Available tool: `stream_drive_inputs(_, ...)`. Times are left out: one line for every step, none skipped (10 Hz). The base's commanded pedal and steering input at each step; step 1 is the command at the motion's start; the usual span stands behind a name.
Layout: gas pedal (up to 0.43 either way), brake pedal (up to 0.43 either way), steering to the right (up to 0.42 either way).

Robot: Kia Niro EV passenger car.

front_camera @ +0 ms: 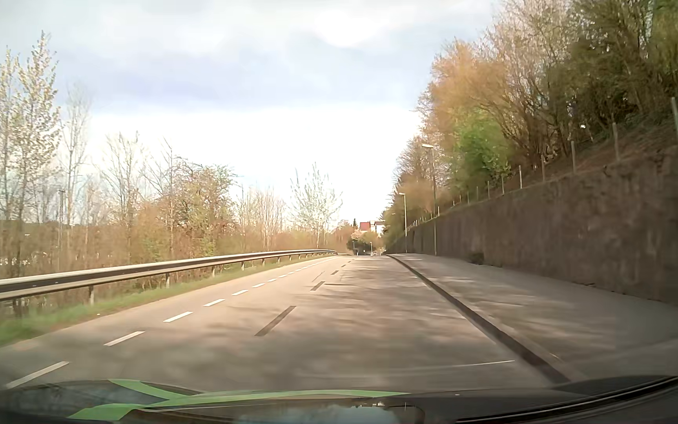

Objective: Follow the waypoints while adhering to traffic rules and regulations

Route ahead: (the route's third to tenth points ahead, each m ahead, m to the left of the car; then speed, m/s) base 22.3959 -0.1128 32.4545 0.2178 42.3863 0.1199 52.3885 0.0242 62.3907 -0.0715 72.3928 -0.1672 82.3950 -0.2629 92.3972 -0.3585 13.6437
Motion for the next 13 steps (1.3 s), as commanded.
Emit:
stream_drive_inputs(0.138, 0.0, 0.0)
stream_drive_inputs(0.138, 0.0, 0.0)
stream_drive_inputs(0.138, 0.0, 0.0)
stream_drive_inputs(0.138, 0.0, 0.0)
stream_drive_inputs(0.138, 0.0, 0.0)
stream_drive_inputs(0.138, 0.0, 0.0)
stream_drive_inputs(0.138, 0.0, 0.001)
stream_drive_inputs(0.138, 0.0, 0.001)
stream_drive_inputs(0.138, 0.0, 0.001)
stream_drive_inputs(0.138, 0.0, 0.001)
stream_drive_inputs(0.138, 0.0, 0.0)
stream_drive_inputs(0.138, 0.0, 0.001)
stream_drive_inputs(0.138, 0.0, 0.001)
